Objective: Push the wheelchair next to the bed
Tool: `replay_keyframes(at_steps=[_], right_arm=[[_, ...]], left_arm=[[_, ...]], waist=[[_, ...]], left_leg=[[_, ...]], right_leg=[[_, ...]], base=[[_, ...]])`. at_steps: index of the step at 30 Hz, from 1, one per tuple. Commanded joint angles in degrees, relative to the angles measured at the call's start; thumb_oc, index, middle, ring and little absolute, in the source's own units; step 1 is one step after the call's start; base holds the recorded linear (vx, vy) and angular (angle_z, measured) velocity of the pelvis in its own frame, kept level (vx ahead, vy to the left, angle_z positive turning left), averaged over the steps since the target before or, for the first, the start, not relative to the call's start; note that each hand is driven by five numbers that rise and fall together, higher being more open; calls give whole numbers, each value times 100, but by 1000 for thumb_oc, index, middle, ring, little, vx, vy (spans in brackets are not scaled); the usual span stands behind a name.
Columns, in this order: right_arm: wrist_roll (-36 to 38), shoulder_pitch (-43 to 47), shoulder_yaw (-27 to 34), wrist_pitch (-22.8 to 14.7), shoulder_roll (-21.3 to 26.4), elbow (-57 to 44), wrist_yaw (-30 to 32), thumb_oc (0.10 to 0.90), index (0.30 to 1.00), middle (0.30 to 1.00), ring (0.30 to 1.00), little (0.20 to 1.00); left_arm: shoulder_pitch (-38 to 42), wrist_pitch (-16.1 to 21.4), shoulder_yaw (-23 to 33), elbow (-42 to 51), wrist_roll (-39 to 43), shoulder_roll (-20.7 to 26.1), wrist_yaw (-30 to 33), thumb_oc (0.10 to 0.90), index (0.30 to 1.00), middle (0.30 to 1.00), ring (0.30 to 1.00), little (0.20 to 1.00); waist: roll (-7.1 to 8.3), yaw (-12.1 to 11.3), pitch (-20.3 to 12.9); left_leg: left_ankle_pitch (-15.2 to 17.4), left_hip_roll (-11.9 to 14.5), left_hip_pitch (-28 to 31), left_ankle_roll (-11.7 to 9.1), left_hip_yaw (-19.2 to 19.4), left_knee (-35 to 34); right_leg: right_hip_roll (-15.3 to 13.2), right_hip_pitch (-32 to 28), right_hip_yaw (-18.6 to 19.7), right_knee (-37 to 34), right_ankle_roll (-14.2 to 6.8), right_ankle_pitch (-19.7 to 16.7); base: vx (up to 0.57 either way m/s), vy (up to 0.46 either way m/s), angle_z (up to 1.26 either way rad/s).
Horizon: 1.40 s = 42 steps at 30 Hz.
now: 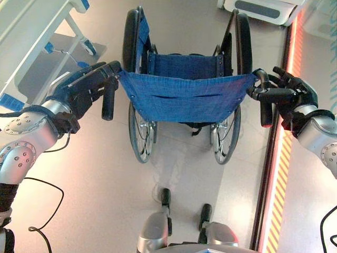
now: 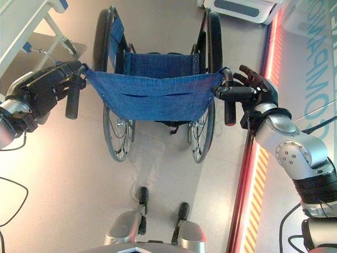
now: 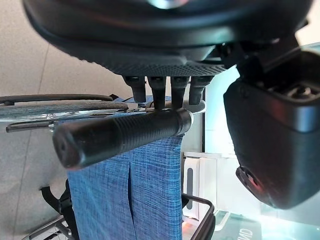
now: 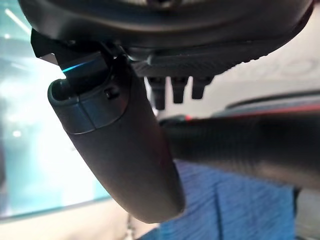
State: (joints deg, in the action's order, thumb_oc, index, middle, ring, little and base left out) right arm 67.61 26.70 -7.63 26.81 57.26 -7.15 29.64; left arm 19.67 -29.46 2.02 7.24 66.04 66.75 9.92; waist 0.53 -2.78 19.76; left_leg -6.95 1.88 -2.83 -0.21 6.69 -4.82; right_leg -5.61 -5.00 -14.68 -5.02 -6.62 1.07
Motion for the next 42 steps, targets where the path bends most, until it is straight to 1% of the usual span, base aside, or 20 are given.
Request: replay_keyframes(at_steps=[1,4,6,9,10,11,12,13,15,17,22,25,27,30,35,38,42], right_arm=[[-382,264,-63,-89,596,-278,-443,800,900,900,900,900],[-478,286,-157,20,611,-273,-488,800,900,900,900,900],[-551,322,-259,109,649,-225,-534,800,900,900,900,900],[-589,380,-367,64,688,-167,-555,800,900,900,900,900],[-539,471,-439,-33,719,-127,-540,800,900,900,900,900],[-525,489,-451,-64,719,-117,-545,800,900,900,900,900],[-402,591,-507,-187,724,-80,-507,800,900,900,900,900],[-375,627,-529,-239,726,-69,-472,800,900,900,900,900],[-367,793,-626,-527,700,28,-324,800,900,900,900,900],[-274,950,-678,-566,728,90,-220,800,900,900,900,900],[-276,1243,-751,-634,865,317,-237,800,900,900,900,900],[-179,1496,-882,-622,969,468,-241,800,900,900,900,900],[-180,1519,-911,-655,995,582,-320,800,900,900,900,900],[-150,1579,-1002,-669,1006,632,-324,800,900,900,900,900],[8,1827,-1167,-601,1037,778,-299,800,900,900,900,900],[52,1904,-1168,-539,1066,818,-286,800,900,900,900,900],[12,1889,-1146,-532,1053,825,-326,800,900,900,900,900]], left_arm=[[452,532,357,126,144,455,60,800,900,900,900,900],[425,570,343,158,136,450,71,800,900,900,900,900],[432,515,318,215,136,466,91,800,900,900,900,900],[468,415,259,220,94,495,32,800,900,900,900,900],[514,336,175,187,-35,527,-88,800,900,900,900,900],[522,316,159,184,-88,535,-104,800,900,900,900,900],[559,285,92,145,-199,562,-86,800,900,900,900,900],[580,286,70,129,-171,569,-64,800,900,900,900,900],[659,286,-24,15,-92,574,11,800,900,900,900,900],[711,254,-75,-91,-93,599,-48,800,900,900,900,900],[792,153,-118,-248,-158,766,-574,800,900,900,900,900],[949,117,-301,-292,380,893,-1066,800,900,900,900,900],[1032,122,-433,-198,491,961,-1129,800,900,900,900,900],[1137,115,-564,-179,319,1052,-1070,800,900,900,900,900],[1354,-55,-650,-640,-559,1342,-1176,800,900,900,900,900],[1351,28,-558,-964,-560,1485,-1515,800,900,900,900,900],[1253,55,-486,-962,-362,1525,-1856,800,900,900,900,900]], waist=[[12,14,-517],[18,4,-507],[28,0,-498],[32,-5,-487],[27,-9,-476],[25,-11,-474],[23,-20,-468],[23,-21,-465],[13,-37,-471],[3,-49,-480],[-33,-73,-472],[-59,-75,-484],[-84,-79,-489],[-100,-87,-499],[-133,-123,-517],[-152,-149,-518],[-179,-156,-527]], left_leg=[[432,34,258,-310,277,91],[431,31,256,-311,280,97],[429,29,265,-305,278,92],[428,29,270,-304,278,87],[426,28,269,-301,274,91],[425,27,269,-300,274,92],[424,20,267,-296,257,93],[423,18,267,-295,252,92],[433,8,272,-299,230,92],[436,-1,268,-301,218,91],[440,-17,249,-297,180,84],[442,-32,243,-291,179,70],[441,-35,238,-290,183,67],[439,-40,236,-284,193,68],[437,-65,213,-266,187,68],[431,-71,199,-269,166,67],[426,-71,197,-274,150,61]], right_leg=[[-289,446,-84,301,-175,-324],[-289,447,-89,311,-172,-318],[-284,444,-90,314,-172,-322],[-280,444,-94,316,-171,-321],[-277,449,-93,325,-170,-322],[-276,449,-92,326,-170,-322],[-274,449,-82,325,-168,-326],[-273,447,-82,323,-168,-327],[-277,431,-101,322,-170,-318],[-282,421,-119,315,-175,-321],[-293,421,-144,305,-173,-330],[-304,419,-170,291,-181,-345],[-311,424,-193,293,-184,-354],[-320,427,-212,300,-181,-353],[-334,422,-255,287,-172,-348],[-344,413,-290,278,-167,-341],[-347,413,-308,286,-164,-337]], base=[[0,0,0],[0,0,0],[0,0,0],[0,0,0],[0,0,0],[0,0,0],[0,0,0],[0,0,0],[0,0,0],[0,0,0],[0,0,0],[0,0,0],[-10,12,4],[-2,4,1],[-4,2,3],[-14,0,7],[-10,-1,8]])
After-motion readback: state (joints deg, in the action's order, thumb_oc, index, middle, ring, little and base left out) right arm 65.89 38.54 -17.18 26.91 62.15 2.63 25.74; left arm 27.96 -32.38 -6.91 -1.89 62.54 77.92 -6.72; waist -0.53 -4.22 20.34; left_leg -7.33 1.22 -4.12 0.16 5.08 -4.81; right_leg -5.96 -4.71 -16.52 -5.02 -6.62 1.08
